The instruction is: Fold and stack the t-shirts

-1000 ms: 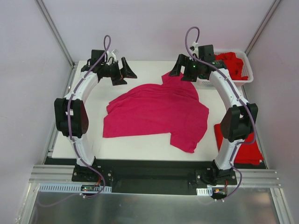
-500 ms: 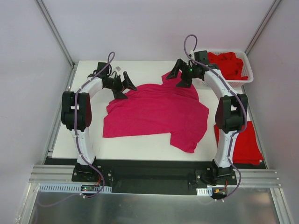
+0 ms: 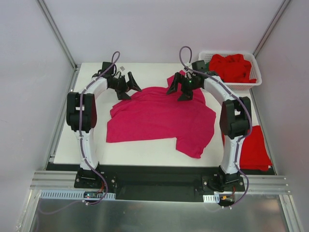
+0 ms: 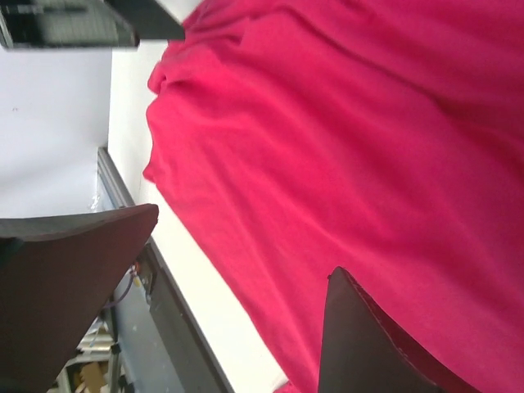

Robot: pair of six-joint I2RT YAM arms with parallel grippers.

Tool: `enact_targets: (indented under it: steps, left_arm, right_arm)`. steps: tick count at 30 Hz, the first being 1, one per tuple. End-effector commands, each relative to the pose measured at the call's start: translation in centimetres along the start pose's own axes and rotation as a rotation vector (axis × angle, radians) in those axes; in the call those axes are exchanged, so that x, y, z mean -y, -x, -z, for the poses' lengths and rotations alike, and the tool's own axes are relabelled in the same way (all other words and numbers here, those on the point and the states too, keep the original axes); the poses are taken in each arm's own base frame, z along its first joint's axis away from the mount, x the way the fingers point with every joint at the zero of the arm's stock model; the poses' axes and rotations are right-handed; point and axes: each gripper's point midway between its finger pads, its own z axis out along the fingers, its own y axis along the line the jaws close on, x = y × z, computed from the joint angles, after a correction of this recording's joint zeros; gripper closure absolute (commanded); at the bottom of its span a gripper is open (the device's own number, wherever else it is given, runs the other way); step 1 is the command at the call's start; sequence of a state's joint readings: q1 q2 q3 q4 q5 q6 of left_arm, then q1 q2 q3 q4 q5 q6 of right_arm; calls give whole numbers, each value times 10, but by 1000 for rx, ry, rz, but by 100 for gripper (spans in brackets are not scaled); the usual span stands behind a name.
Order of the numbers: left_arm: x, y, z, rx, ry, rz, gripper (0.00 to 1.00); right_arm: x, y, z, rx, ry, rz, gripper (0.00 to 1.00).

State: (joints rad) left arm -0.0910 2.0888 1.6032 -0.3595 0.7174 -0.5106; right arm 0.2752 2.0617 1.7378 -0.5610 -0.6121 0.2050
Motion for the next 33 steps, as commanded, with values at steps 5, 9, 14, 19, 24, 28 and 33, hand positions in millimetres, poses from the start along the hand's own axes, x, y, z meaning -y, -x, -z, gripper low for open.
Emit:
enact_targets:
  steps: [5, 9, 14, 19, 24, 28, 33]
  left_arm:
    - [-19, 12, -6, -4, 108, -35, 1]
    - [-23, 27, 0, 29, 179, -75, 1]
    - [-32, 55, 9, 90, 305, -120, 1]
    - [-33, 69, 9, 86, 334, -124, 1]
    - [-4, 44, 11, 27, 234, -106, 1]
    - [3, 22, 4, -20, 234, -137, 1]
    - [-21, -20, -7, -122, 284, -100, 1]
  right_arm:
    - [-2, -14, -4, -66, 46, -30, 4]
    - [-8, -16, -6, -88, 78, -69, 4]
    - [-21, -20, 0, -91, 104, -62, 4]
    - [-37, -26, 13, -80, 123, -20, 4]
    - [-48, -23, 20, -63, 140, 2, 4]
    - [-53, -22, 18, -67, 153, 7, 4]
    - [-51, -27, 10, -94, 158, 4, 4]
